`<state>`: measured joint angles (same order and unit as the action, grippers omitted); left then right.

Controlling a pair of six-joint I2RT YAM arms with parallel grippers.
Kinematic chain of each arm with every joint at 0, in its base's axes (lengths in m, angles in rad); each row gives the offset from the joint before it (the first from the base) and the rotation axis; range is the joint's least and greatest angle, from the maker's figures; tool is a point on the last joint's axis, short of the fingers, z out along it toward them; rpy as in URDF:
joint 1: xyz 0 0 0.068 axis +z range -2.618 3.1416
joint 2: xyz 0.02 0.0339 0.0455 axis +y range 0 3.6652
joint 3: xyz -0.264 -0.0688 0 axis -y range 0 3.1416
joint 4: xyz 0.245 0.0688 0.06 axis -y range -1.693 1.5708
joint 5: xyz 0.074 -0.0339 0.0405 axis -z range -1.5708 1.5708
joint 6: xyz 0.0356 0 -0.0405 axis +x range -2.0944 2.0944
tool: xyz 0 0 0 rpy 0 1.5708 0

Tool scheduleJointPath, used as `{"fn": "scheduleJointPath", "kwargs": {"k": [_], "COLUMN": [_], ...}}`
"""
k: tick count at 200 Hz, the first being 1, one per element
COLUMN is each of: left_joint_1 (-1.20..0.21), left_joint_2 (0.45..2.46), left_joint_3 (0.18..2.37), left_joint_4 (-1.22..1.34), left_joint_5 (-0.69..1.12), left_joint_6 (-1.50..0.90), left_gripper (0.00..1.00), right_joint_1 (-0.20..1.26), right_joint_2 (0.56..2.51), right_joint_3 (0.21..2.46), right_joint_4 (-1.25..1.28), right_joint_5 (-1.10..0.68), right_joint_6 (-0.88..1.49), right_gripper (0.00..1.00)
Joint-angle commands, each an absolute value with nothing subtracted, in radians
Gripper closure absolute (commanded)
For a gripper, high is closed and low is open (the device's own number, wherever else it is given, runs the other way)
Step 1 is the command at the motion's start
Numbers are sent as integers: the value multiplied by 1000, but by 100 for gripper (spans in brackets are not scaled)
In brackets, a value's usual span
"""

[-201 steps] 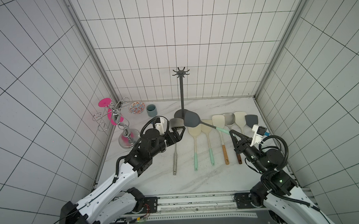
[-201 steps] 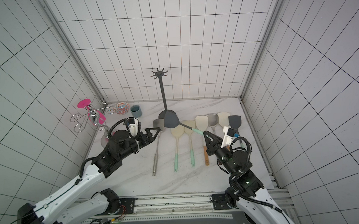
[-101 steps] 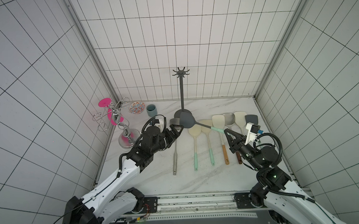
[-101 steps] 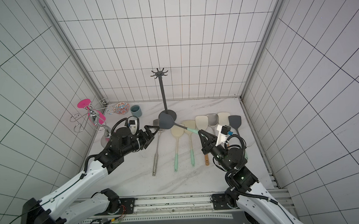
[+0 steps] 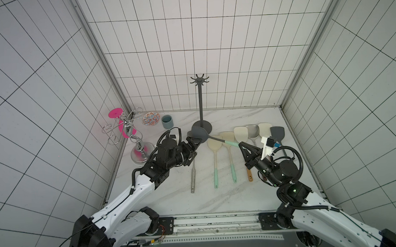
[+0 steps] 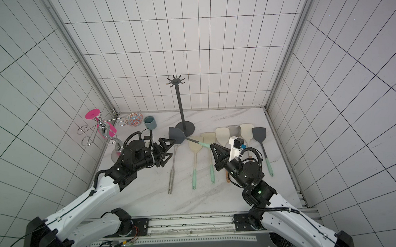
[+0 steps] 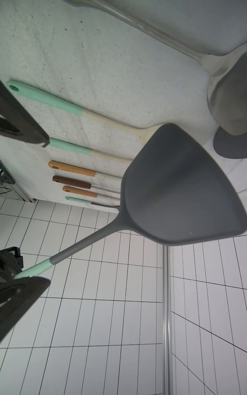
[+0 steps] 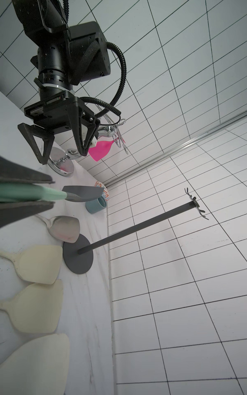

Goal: Take the spatula off the kitchen utensil rack
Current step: Place the spatula at the center of the board.

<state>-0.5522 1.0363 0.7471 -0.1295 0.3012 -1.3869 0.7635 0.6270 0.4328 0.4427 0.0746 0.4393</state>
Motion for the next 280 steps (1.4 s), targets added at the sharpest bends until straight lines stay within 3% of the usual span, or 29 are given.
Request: {"fn": "scheduleJointPath", "kwargs": {"k": [1,36,103,165,225,280], "left_joint_1": [-549,-560,-603,-609,-602,-576], "left_joint_2": [1065,1130,1151,1205,1216,1203], "left_joint_3": [766,808,809,816,814,835], "left_joint_4": [-91,-70,1,5,-12,-102], "left_joint_5": [348,419,324,307,282,234], "left_joint_6": [-1488,-1575,-1726,-1757,-1740,-1646], "left_gripper": [3,3,8,40,100,100], "right_joint_1": [801,853,991,1095,1115,1120], "right_joint_2": [645,699,823,879,871,854], "right_joint_3": [396,408,439,457,443,434], "right_joint_4": [568,626,733,783,802,764], "right_joint_5": [127,172,262,341,349,353], "right_joint_6": [370,325,215,128,126,136], "right_gripper": [100,100,100,100,100,97]}}
